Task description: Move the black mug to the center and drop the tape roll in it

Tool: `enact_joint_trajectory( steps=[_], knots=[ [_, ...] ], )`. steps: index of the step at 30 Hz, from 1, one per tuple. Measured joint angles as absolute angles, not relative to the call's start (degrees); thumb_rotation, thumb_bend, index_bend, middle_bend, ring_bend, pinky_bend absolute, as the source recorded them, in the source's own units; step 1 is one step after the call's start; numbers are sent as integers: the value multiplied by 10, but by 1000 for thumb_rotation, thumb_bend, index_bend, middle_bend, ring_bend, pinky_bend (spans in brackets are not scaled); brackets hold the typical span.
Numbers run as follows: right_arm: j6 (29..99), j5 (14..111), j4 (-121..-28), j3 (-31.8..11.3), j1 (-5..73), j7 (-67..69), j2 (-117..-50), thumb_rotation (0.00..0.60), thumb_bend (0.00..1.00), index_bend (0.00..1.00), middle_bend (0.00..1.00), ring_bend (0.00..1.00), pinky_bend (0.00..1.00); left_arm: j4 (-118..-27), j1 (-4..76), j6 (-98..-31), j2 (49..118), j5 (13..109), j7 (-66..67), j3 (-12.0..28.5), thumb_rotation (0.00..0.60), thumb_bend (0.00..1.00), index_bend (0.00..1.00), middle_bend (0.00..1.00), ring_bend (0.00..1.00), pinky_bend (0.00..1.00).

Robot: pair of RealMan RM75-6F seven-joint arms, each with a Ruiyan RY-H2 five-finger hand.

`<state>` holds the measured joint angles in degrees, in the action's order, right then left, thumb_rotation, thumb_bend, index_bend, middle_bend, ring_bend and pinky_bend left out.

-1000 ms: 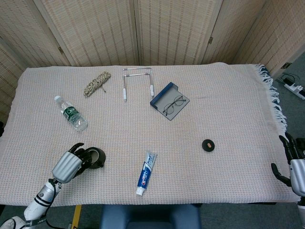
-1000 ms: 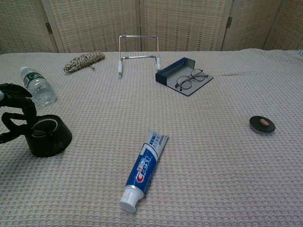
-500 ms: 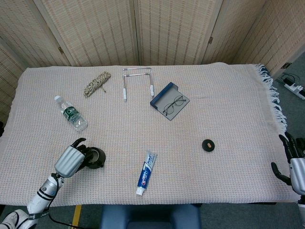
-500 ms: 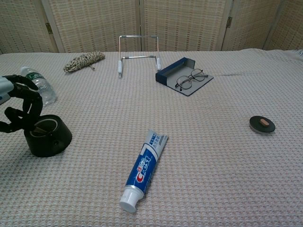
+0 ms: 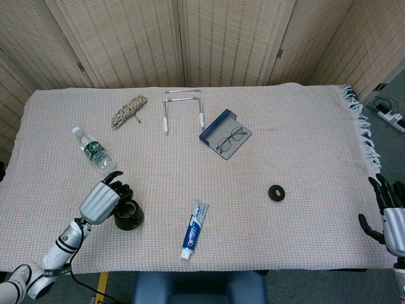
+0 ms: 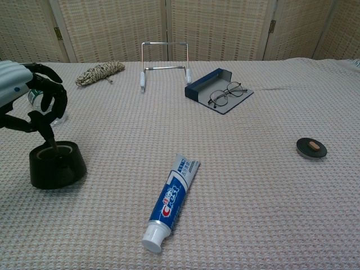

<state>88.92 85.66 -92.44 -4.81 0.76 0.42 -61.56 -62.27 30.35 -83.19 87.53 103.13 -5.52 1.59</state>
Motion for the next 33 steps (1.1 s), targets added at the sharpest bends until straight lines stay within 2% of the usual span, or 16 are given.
enact_joint_trajectory(
  steps=[8,17,33],
  knots=[
    [893,855,-928,-50,7,2,-611,600,387,21,83,235,38,-647,340,-817,874,1024,-52,39,600,580,697,680,566,241],
    [899,854,-926,-49,1,6,-610,600,388,21,83,235,38,-651,402,-767,897,1006,-34,74,600,580,697,680,566,240],
    [895,834,-906,-53,-5,28,-613,600,388,32,83,235,38,-562,524,-650,990,952,-8,120,600,580,696,680,566,234]
  ],
)
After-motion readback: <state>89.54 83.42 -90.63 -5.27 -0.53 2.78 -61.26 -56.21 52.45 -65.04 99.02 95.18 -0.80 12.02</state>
